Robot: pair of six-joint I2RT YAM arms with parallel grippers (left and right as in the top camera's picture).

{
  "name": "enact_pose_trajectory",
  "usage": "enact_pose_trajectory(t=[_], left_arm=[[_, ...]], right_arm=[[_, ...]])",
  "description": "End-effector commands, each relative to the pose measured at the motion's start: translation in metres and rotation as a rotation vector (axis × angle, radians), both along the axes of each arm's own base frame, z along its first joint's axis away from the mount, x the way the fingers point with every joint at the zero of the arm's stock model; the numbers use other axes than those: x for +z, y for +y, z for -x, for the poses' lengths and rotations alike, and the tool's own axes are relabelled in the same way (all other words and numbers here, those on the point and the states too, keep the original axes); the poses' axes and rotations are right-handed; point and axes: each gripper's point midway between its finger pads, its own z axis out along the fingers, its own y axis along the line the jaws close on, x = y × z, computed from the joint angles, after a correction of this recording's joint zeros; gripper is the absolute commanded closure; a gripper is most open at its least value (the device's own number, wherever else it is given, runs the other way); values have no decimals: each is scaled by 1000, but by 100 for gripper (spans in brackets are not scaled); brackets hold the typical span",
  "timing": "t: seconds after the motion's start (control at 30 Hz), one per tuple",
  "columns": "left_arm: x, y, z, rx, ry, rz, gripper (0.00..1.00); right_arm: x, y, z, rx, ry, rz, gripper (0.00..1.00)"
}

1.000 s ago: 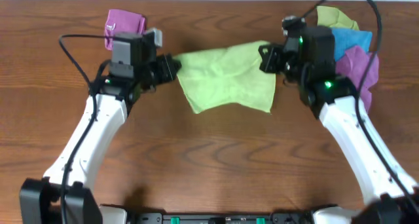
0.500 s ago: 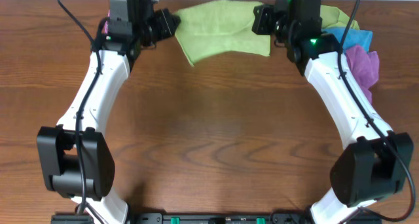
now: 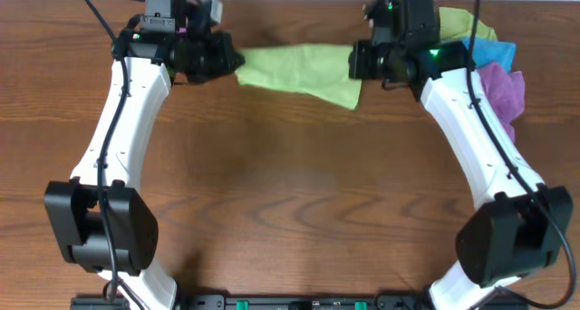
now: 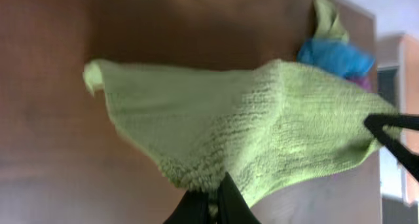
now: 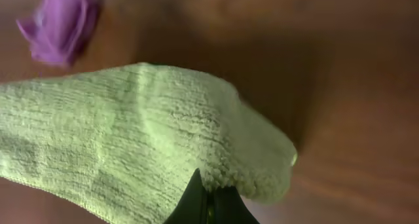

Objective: Fold the cloth
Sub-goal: 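Bring both grippers back toward the center, folding the cloth over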

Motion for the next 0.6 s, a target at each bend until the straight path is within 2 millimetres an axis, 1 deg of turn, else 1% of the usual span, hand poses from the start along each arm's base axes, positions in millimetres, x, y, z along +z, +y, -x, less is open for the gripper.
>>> enact_pose_trajectory(t=[0.0, 0.13, 0.3, 0.37, 0.43, 0.57], left_arm=[[-5, 3, 13, -82, 8, -40, 94], [-18, 5, 39, -125, 108, -65, 94], [-46, 9, 77, -174, 261, -84, 94], [-57, 8, 88, -180, 308, -71, 94], [-66, 6, 97, -186, 345, -54, 94], [-81, 7, 110, -203, 388, -56, 94]], right_arm=[[-1, 16, 22, 92, 38, 28, 99], [-13, 18, 45, 111, 136, 53, 98], [-22, 15, 66, 139, 220, 74, 99], [-24, 19, 74, 163, 251, 60, 98], [-21, 29, 83, 220, 264, 19, 98], [-29, 35, 94, 247, 283, 47, 98]])
